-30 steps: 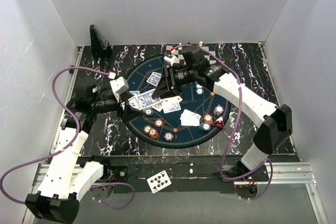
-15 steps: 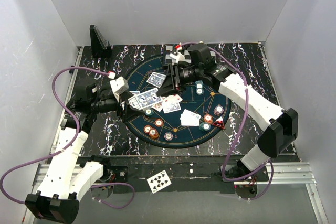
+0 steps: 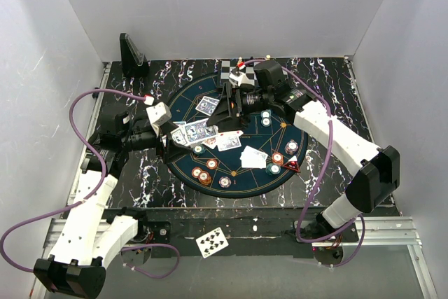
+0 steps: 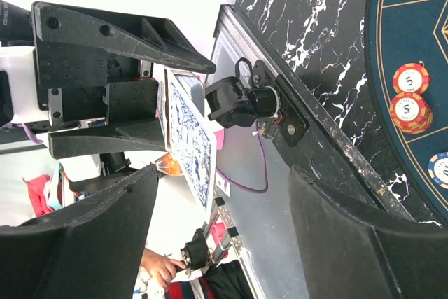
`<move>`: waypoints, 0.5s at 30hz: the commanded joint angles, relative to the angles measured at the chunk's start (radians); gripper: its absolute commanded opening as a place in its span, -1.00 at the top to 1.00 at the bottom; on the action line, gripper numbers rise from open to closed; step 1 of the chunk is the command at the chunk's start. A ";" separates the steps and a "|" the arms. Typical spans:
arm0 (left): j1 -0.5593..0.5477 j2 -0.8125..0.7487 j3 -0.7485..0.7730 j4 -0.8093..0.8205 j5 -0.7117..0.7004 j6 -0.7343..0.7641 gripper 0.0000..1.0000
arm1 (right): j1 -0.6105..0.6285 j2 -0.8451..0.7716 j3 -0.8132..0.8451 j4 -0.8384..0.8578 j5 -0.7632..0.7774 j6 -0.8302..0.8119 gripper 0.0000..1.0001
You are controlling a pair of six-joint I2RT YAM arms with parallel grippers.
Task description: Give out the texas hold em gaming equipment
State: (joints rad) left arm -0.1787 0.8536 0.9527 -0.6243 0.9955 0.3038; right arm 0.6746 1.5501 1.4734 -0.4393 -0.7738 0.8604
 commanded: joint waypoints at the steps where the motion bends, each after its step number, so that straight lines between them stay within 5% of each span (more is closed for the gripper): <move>1: 0.004 -0.016 0.037 0.015 0.023 0.008 1.00 | 0.019 -0.016 0.027 0.079 -0.019 0.025 -0.66; 8: 0.002 -0.010 0.043 0.015 0.022 0.005 1.00 | 0.083 0.045 0.065 0.076 -0.019 0.016 -0.67; 15: 0.002 -0.007 0.044 0.020 0.023 0.004 1.00 | 0.088 0.053 0.056 0.064 -0.016 0.009 -0.02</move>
State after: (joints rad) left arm -0.1787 0.8539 0.9546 -0.6235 0.9955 0.3031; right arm 0.7673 1.6104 1.4975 -0.3992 -0.7757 0.8757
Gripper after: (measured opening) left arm 0.654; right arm 0.570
